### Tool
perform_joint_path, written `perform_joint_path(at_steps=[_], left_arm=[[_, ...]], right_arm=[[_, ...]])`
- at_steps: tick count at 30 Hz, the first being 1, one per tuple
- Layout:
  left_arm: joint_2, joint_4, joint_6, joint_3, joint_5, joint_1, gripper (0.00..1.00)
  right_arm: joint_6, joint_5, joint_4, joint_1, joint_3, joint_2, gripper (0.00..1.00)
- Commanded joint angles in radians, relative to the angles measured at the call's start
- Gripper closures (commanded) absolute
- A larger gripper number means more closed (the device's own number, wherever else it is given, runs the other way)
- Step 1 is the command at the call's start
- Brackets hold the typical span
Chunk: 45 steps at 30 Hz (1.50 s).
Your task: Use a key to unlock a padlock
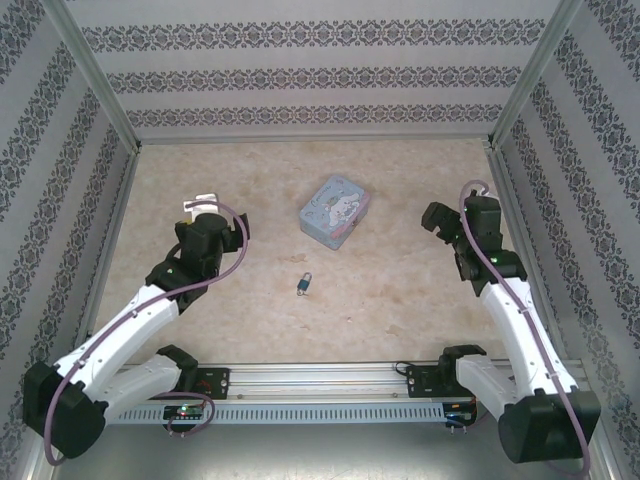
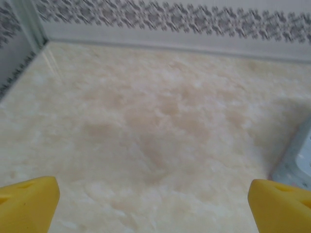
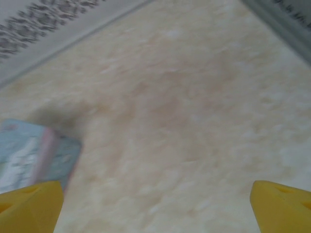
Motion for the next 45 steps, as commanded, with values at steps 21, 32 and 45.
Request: perform_joint_path(at_steps=[21, 32, 45], left_arm=[[0.521, 1.006, 0.336, -0.327, 0.257, 0.359, 0.0], [0.607, 0.999, 0.309, -0.294, 0.492, 0.452, 0.01], [0.611, 0.997, 0.308, -0.289, 0.502, 0.459, 0.0]], right_arm=[[-0.396, 0.141, 1.236, 0.012, -0.523, 0.312, 0.02], [-0.455, -0.063, 1.347, -0.012, -0.433, 0.557, 0.02], [-0.445, -0.03, 1.316, -0.015, -0.425, 0.545, 0.02]])
